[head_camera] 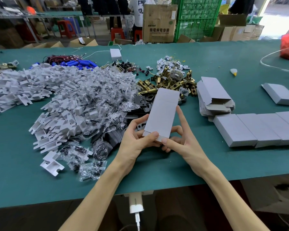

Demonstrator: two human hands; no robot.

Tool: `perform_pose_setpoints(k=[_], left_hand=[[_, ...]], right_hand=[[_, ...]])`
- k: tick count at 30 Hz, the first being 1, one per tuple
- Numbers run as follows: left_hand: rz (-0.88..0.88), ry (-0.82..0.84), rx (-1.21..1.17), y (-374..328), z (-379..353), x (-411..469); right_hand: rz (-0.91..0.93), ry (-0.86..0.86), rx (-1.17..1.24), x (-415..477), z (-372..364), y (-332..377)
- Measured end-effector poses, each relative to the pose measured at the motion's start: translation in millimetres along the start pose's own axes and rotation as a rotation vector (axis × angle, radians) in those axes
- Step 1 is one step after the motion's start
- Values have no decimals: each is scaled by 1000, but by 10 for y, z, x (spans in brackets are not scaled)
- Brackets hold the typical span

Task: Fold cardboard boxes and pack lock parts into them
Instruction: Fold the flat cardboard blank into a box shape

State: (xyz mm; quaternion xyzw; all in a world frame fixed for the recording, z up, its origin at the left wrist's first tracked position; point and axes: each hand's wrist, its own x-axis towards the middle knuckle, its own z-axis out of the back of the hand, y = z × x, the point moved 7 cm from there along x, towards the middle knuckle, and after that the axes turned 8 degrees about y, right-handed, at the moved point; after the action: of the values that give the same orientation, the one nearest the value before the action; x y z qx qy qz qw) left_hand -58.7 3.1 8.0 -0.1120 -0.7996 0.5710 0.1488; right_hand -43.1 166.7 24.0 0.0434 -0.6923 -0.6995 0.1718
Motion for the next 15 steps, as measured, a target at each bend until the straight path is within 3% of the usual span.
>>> perform_pose_setpoints(k=[15], left_hand=[[-5,2,-18,-5,-20,6]], right_hand=[[6,26,12,-7,-18,33]])
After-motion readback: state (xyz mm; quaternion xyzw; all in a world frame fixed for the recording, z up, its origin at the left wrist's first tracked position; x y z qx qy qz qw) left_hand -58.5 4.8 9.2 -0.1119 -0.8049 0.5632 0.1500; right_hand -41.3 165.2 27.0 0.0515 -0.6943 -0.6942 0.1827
